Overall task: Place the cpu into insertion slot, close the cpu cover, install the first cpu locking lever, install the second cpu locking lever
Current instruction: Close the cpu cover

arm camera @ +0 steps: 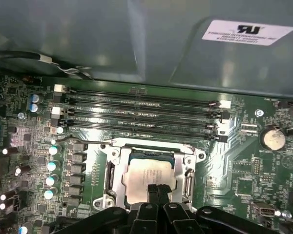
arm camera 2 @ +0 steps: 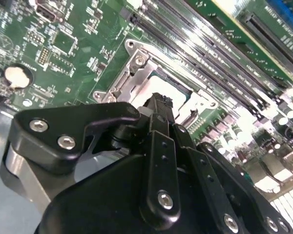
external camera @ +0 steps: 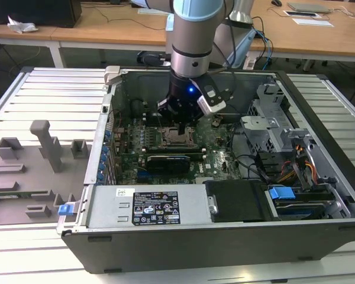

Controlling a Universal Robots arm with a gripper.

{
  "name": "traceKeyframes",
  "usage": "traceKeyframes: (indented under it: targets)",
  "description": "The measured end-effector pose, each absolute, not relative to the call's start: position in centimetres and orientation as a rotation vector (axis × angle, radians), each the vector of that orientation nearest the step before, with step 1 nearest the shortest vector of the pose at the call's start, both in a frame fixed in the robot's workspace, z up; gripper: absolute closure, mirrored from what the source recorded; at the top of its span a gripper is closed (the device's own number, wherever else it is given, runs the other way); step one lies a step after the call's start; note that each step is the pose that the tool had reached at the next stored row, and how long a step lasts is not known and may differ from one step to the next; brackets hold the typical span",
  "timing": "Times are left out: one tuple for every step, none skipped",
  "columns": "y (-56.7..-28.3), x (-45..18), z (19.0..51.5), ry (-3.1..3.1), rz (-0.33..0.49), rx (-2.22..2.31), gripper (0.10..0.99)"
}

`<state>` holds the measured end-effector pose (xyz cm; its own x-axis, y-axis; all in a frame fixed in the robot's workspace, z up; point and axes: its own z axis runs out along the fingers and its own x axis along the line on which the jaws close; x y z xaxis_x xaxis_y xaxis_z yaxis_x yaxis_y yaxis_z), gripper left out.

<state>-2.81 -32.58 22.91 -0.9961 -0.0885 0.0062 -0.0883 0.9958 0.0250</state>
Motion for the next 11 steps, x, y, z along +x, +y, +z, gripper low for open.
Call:
traceKeyframes:
  targets:
    - [-32.57,-2.81,23.24,-3.131,-0.037,0.139,0.98]
    - [-32.57,-2.81,23.54,-3.131,-0.036,0.139,0.98]
    - [-32.57,-2.81,23.74,-3.131,-0.036,0.138,0.98]
    - [-32.57,-2.81,23.76,-3.132,-0.036,0.138,0.98]
    - [-32.57,-2.81,23.77,-3.132,-0.036,0.138,0.98]
    - [-32.57,-2.86,23.78,-3.132,-0.036,0.138,0.98]
    - [-32.56,-3.04,23.79,-3.132,-0.035,0.138,0.98]
    - [-32.55,-3.35,23.79,-3.132,-0.035,0.138,0.98]
    - [-32.55,-3.42,23.78,-3.132,-0.035,0.138,0.98]
    - [-32.55,-3.42,23.78,-3.132,-0.035,0.138,0.98]
    - [-32.55,-3.42,23.78,-3.132,-0.035,0.139,0.98]
